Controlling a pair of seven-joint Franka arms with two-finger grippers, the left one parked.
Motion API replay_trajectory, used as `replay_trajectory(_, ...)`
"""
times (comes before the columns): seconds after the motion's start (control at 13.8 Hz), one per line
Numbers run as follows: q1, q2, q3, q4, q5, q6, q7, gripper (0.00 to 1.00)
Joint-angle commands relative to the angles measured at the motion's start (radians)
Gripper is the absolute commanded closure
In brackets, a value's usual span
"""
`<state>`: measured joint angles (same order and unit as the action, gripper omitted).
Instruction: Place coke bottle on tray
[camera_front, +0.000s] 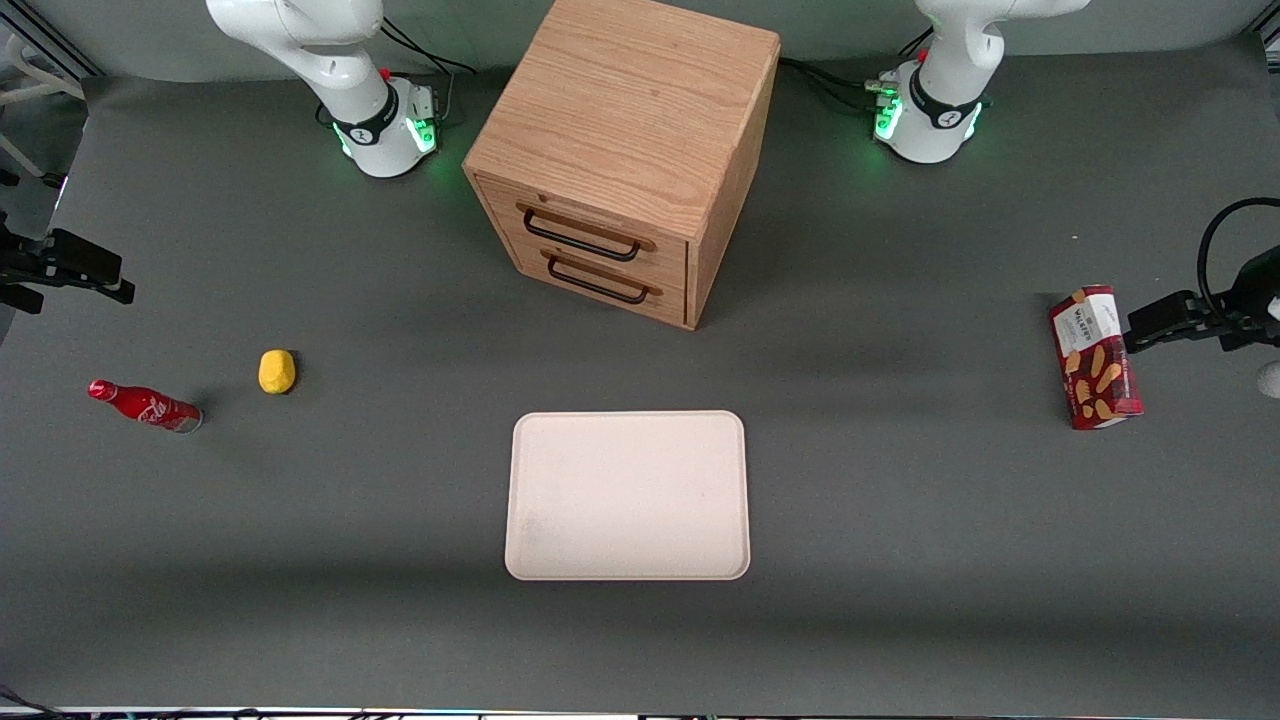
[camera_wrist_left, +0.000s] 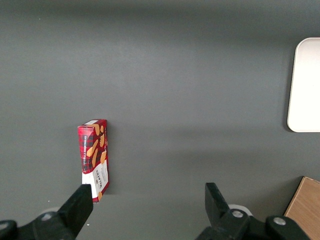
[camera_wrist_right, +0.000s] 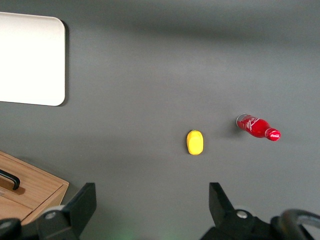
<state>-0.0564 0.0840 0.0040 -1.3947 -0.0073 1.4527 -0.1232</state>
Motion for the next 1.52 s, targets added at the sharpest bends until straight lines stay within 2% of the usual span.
replay_trajectory(0.0,0.012,-0.018,-0.013,-0.018,0.012,0.014,0.016,0.0)
replay_trajectory(0.79,0.012,-0.007,-0.013,-0.029,0.013,0.015,0.008,0.0)
replay_trajectory(1.3,0.009,-0.023,-0.016,-0.064,-0.011,0.017,0.01,0.0)
replay_trajectory(1.44,-0.023,-0.033,-0.024,-0.063,-0.016,0.017,0.01,0.0)
